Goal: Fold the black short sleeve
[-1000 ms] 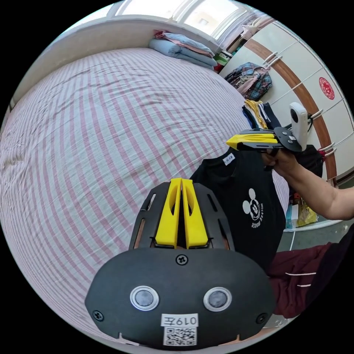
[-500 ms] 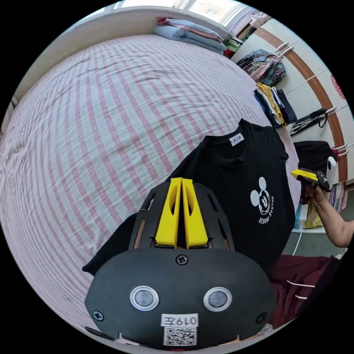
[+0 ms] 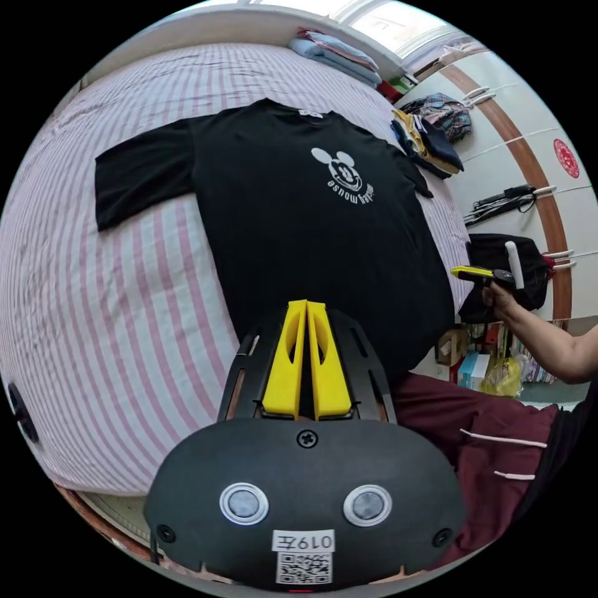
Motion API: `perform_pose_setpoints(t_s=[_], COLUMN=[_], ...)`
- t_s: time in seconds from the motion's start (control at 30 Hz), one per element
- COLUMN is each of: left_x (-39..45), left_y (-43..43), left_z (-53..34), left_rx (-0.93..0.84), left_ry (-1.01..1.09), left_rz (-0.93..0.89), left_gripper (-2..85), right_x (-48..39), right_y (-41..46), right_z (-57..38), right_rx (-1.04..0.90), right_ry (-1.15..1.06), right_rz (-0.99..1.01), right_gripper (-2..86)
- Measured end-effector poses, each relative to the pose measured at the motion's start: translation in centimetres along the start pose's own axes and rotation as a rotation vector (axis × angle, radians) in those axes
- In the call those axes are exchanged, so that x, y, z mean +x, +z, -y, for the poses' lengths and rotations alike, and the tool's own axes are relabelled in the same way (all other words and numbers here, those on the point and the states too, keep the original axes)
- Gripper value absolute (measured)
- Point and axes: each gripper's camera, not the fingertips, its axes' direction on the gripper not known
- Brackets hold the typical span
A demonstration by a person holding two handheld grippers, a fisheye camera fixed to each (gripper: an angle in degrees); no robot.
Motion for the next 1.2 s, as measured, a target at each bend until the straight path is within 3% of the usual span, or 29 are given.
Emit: perform_pose_setpoints(t_s=[0.17,0.33,0.47,0.7,1.0,1.07,1.2], left_x=[-0.3,-0.8,-0.7,0.8,2.9,3.2,3.8], left_y=[-0.6,-1.3,-0.4,2.0,5.6,6.1,5.2], left_z=[-7.2,-12.0,-14.9,-16.9,-18.4,-19.0,-20.2], left_rx=[0.016,0.046,-0.052,-0.180,-0.264,-0.290,-0.271], left_ry=[-0.257,-0.352,-0.344,-0.265,-0.275,-0.254,-0.268], left_rz=[-0.028,-0.090,-0.134,-0.130,-0.147,-0.282,-0.256], left_gripper=[2.3,6.6,11.7,12.9,7.9,4.1,2.1], right_x=[2.0,2.6,2.5,1.4,-1.5,-2.3,-2.8], right_y=[0.1,-0.1,-0.1,-0.4,0.4,0.2,-0.3], right_z=[-5.3,-9.8,-11.5,-12.5,-13.9,-14.3,-16.1], right_rx=[-0.048,-0.096,-0.130,-0.210,-0.289,-0.290,-0.264], right_ry=[0.059,0.031,0.008,-0.049,-0.091,-0.106,-0.064], right_rz=[0.143,0.239,0.260,0.271,0.263,0.262,0.292], right_gripper=[8.7,8.9,8.5,7.8,2.7,1.1,0.0])
